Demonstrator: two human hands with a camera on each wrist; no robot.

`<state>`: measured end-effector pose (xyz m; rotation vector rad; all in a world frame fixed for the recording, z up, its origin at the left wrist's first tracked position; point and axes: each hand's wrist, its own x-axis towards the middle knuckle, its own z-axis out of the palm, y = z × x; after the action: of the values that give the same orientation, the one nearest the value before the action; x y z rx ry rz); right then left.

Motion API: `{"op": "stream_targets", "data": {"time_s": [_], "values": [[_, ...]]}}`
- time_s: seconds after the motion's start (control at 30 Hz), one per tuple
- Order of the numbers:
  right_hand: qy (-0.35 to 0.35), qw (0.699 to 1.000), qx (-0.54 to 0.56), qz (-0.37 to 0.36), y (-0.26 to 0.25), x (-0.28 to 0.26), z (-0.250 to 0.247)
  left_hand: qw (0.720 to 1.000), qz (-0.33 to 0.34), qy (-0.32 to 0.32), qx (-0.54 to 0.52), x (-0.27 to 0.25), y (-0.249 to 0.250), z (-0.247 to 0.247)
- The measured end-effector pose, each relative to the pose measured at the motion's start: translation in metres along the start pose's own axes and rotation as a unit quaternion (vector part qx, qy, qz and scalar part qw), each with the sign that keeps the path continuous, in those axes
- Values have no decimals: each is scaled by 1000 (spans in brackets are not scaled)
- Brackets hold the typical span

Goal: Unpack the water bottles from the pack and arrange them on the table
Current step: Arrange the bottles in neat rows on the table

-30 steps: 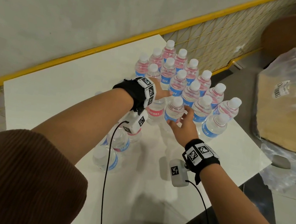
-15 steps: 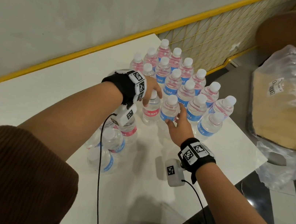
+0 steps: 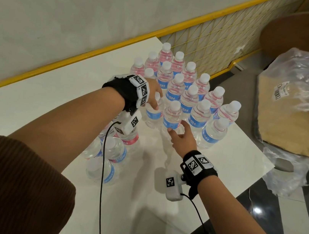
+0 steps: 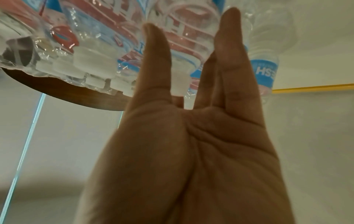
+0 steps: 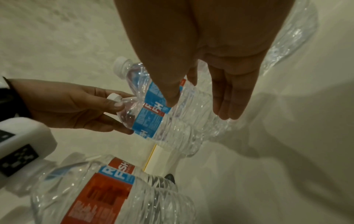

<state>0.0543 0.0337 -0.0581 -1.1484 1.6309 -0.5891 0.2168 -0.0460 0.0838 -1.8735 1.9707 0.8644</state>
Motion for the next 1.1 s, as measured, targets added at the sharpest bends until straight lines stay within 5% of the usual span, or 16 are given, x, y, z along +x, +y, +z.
{"op": "stream_targets", "data": {"time_s": [0.17, 0.33, 1.1], "values": [[-2, 1000, -15, 5, -1, 0, -2, 996, -28, 36, -76, 2, -1, 1], [2, 999, -45, -11, -5, -6, -7, 988, -12, -26, -149, 3, -2, -5], [20, 999, -43, 18, -19, 22, 9, 987, 61, 122, -89, 20, -1, -11]]}}
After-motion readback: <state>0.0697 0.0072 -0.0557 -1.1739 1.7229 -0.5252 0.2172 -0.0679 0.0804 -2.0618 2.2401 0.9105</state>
